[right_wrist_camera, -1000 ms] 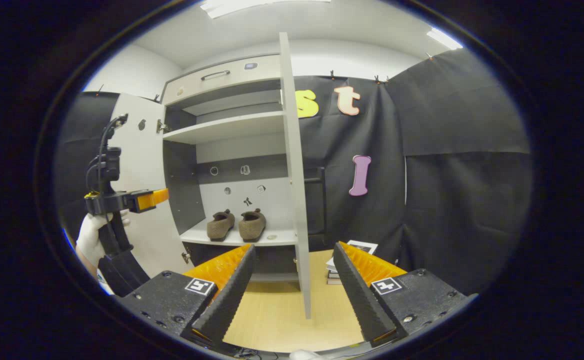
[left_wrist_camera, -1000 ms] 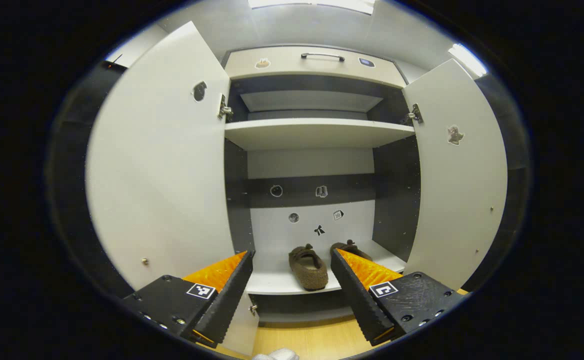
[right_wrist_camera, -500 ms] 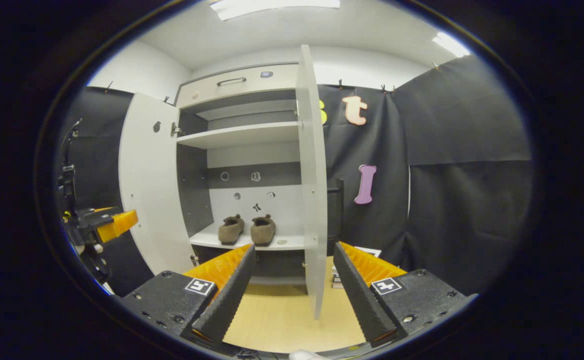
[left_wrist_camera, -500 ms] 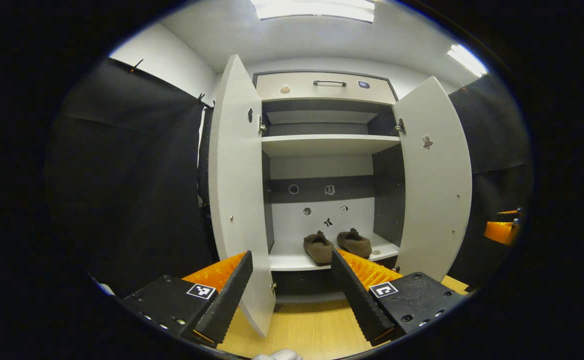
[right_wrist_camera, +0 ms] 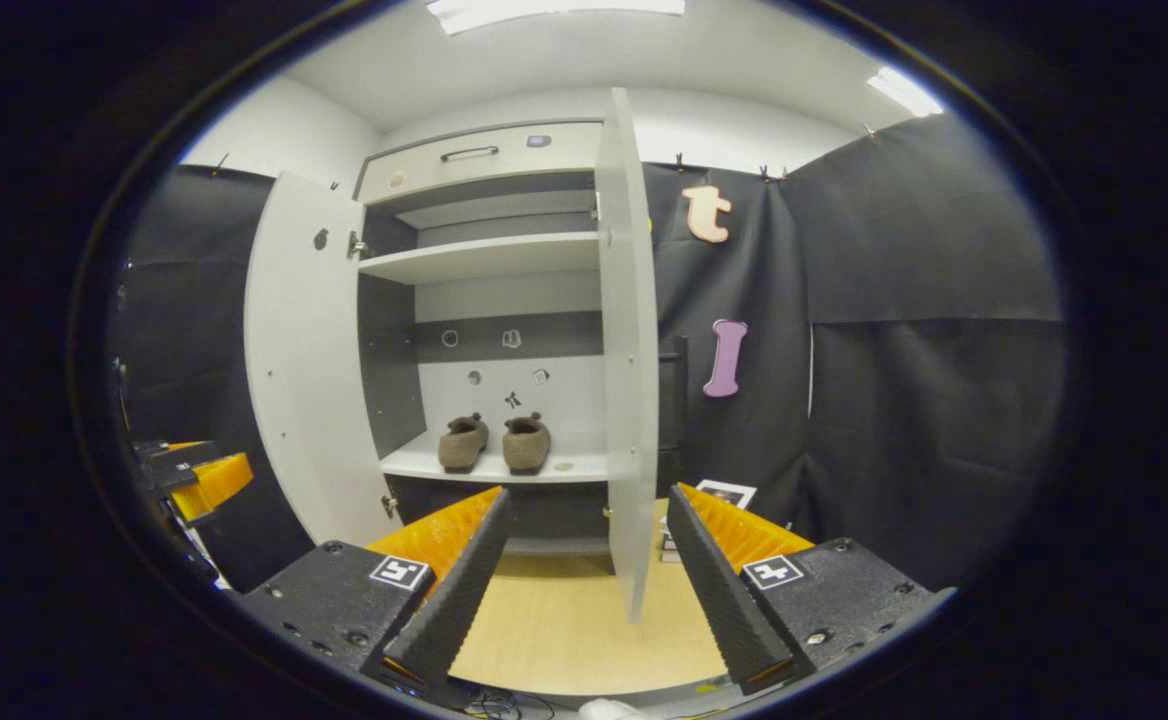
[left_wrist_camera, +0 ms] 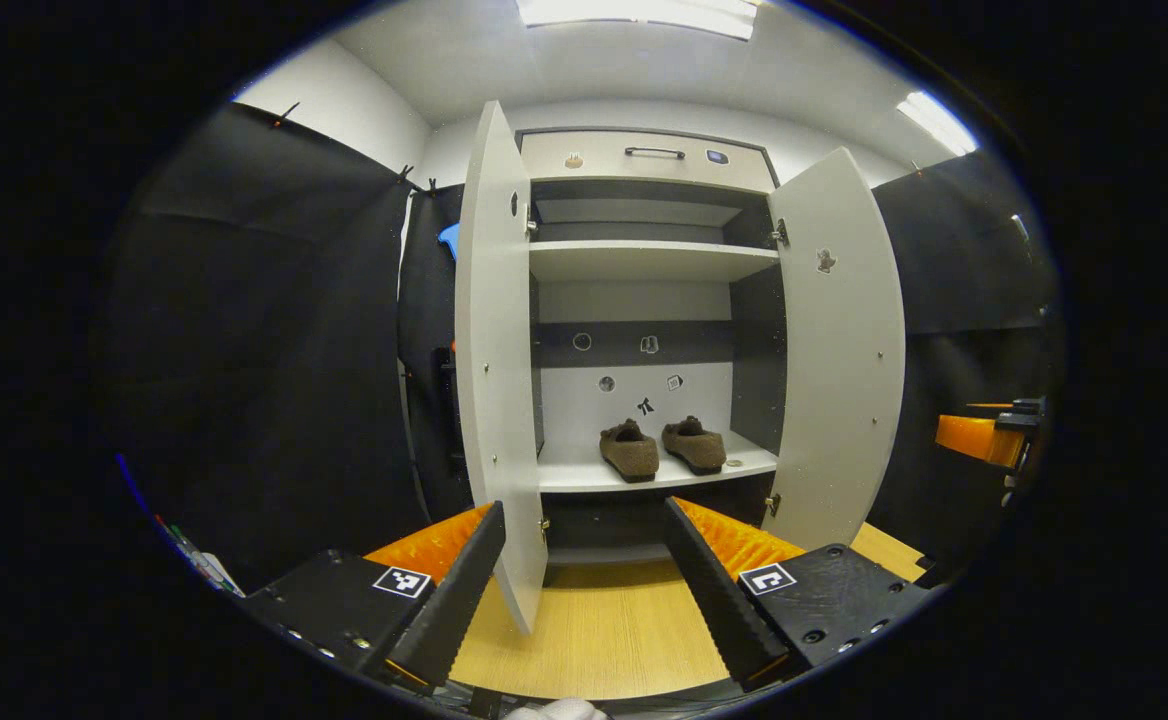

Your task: Grab one shoe with the right hand and put it into the shoe cabinet, grab the other shoe with the left hand and put it into the shoe cabinet; then close the right door with the right hand and the left door with the left hand.

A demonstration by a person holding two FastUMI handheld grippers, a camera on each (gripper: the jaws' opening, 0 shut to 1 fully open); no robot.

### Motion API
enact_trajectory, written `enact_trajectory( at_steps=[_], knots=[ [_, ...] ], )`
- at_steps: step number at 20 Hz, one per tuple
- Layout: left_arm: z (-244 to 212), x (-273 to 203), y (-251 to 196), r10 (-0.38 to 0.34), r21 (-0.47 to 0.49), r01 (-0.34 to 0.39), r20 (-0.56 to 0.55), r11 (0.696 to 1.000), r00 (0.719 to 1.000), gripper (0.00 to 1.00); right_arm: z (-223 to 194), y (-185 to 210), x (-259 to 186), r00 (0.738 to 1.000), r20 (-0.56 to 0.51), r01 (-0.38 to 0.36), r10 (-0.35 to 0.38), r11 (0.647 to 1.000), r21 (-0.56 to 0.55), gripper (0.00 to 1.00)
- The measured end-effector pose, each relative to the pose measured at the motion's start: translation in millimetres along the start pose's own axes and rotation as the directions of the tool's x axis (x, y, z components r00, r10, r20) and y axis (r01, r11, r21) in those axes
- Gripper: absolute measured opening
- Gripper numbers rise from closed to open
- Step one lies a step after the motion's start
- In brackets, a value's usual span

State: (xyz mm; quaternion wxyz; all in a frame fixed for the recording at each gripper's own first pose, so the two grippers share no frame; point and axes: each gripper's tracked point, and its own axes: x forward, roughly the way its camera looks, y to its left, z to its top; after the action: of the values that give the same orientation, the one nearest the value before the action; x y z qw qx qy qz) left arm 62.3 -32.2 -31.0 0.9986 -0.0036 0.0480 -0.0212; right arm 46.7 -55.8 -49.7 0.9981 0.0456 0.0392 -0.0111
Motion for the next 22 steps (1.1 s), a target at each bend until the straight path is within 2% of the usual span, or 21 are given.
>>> enact_trajectory(
  at_steps=[6, 9, 12, 16, 21, 22],
  knots=[
    [11.2, -5.1, -17.3, 0.034, -0.006, -0.034, 0.027, 0.999, 0.999, 0.96, 39.3, -101.0, 46.3, 0.991, 0.059, 0.118, -0.117, 0.993, -0.012, 0.99],
    [12.2, -8.0, -32.8, 0.059, -0.038, -0.058, 0.020, 0.998, 0.998, 0.96, 53.0, -133.9, 84.1, 0.992, 0.062, 0.113, -0.111, 0.993, -0.026, 0.99],
    [9.7, -11.2, -47.4, 0.108, -0.036, -0.108, 0.007, 0.994, 0.994, 0.96, 54.2, -141.2, 125.9, 0.997, 0.044, 0.059, -0.057, 0.998, -0.039, 0.99],
    [7.9, -12.2, -65.0, 0.160, -0.037, -0.160, -0.002, 0.986, 0.987, 0.96, 51.3, -127.3, 163.0, 0.998, -0.002, -0.062, 0.062, 0.997, -0.049, 0.99],
    [3.0, -8.4, -85.9, 0.193, -0.062, -0.193, -0.012, 0.979, 0.981, 0.96, 45.5, -116.5, 174.2, 0.984, -0.018, -0.178, 0.178, 0.982, -0.058, 0.97],
    [1.6, -6.0, -90.4, 0.188, -0.066, -0.188, -0.015, 0.980, 0.982, 0.96, 46.8, -112.9, 174.1, 0.982, -0.019, -0.188, 0.187, 0.980, -0.061, 0.92]
  ],
)
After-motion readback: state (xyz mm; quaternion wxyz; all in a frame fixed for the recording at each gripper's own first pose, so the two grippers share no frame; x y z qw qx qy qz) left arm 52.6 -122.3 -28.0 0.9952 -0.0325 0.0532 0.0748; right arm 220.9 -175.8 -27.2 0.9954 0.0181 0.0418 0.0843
